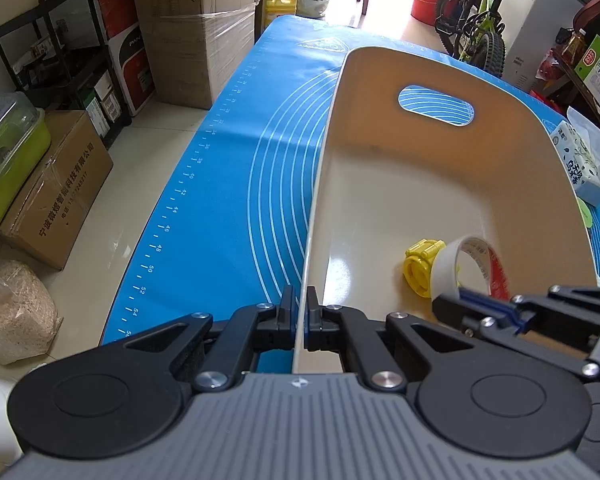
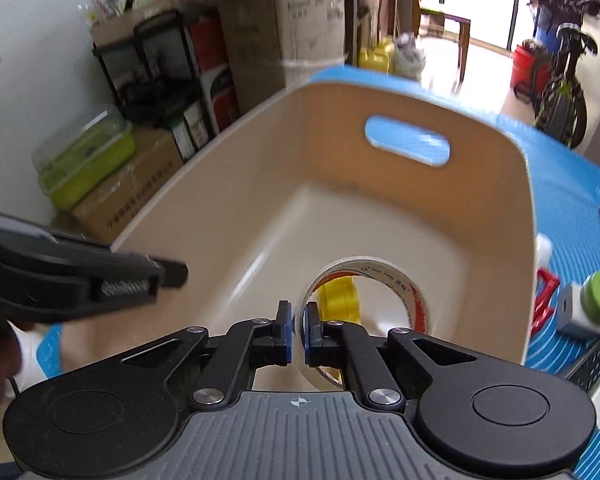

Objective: Organize rigid objects
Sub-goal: 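Carry the tape roll with the right tool and drop it into the basket, then move the right tool to the white charger plug and grasp it, then carry the charger plug with the right tool and release it into the basket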

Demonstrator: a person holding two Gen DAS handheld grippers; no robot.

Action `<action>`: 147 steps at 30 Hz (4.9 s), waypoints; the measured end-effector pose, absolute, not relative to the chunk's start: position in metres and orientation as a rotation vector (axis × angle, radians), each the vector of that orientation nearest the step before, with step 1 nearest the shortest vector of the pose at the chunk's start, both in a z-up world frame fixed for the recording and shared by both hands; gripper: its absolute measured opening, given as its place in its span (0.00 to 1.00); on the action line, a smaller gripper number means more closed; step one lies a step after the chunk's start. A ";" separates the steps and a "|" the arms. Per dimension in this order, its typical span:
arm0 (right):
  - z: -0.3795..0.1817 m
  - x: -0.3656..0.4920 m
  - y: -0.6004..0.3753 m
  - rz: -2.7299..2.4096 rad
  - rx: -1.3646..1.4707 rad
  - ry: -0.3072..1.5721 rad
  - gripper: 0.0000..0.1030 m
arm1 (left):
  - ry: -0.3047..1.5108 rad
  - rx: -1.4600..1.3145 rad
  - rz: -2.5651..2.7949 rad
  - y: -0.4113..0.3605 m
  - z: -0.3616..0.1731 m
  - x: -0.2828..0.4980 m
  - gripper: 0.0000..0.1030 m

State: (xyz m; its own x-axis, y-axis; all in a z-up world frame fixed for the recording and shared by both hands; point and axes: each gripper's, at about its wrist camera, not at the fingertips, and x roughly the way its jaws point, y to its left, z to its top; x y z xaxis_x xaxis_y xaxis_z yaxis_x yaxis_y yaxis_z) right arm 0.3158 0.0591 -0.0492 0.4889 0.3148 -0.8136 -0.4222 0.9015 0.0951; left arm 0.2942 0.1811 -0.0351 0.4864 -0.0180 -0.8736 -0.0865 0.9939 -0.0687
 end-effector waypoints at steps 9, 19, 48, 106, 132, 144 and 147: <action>-0.035 0.312 0.039 0.432 -0.070 0.898 0.51 | 1.062 -0.109 0.042 0.181 -0.035 0.294 0.05; 0.020 0.304 -0.010 0.395 -0.015 0.755 0.61 | 1.062 -0.106 0.042 0.182 -0.035 0.294 0.05; -0.088 0.329 -0.178 -0.029 -0.059 0.967 0.62 | 1.064 -0.092 0.052 0.183 -0.035 0.295 0.06; -0.009 0.312 -0.137 -0.017 0.102 0.742 0.41 | 1.066 -0.079 0.061 0.178 -0.036 0.295 0.06; -0.027 0.328 0.030 0.300 0.021 0.821 0.40 | 1.069 -0.074 0.054 0.172 -0.039 0.295 0.06; -0.045 0.324 0.032 0.327 -0.034 0.890 0.51 | 1.069 -0.072 0.054 0.172 -0.039 0.295 0.06; -0.037 0.319 0.027 0.335 -0.029 0.869 0.58 | 1.069 -0.072 0.054 0.172 -0.039 0.295 0.06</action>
